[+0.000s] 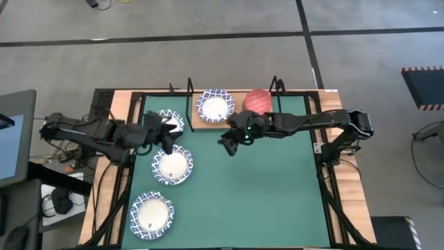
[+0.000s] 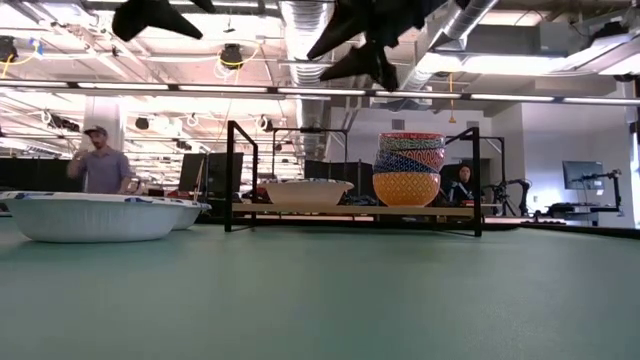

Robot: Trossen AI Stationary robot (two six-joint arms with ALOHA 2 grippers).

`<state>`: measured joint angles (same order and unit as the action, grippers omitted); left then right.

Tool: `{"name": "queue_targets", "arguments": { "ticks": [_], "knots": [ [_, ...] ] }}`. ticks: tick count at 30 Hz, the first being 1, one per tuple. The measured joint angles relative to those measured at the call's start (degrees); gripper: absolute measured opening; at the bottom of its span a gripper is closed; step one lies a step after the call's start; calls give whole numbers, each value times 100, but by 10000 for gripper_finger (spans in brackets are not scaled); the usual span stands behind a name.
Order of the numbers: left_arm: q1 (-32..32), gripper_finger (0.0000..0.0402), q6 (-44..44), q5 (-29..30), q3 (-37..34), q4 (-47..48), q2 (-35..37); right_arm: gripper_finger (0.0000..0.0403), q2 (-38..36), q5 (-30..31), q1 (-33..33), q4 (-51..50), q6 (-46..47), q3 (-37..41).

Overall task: Place and stack bowls onto a shelf
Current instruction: Stack the middle white and blue paper bowl on top of the white and blue paper bowl on the shelf

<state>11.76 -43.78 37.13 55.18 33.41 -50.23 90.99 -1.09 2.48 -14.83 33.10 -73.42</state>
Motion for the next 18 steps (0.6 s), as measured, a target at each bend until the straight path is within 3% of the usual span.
{"name": "queue_targets", "arguments": {
  "ticks": [3,5,11,18],
  "knots": [
    [477,201,-309,467,0,2,-51,230,318,-665,-6,395,0,-25],
    [762,201,-448,683,0,35,-106,251,542,-756,-77,402,95,1],
    [1298,201,-548,1019,0,347,-152,270,1298,-349,-336,851,864,-183],
    [1641,201,-688,801,0,1239,54,271,2178,247,-603,860,1777,-705]
  ]
}}
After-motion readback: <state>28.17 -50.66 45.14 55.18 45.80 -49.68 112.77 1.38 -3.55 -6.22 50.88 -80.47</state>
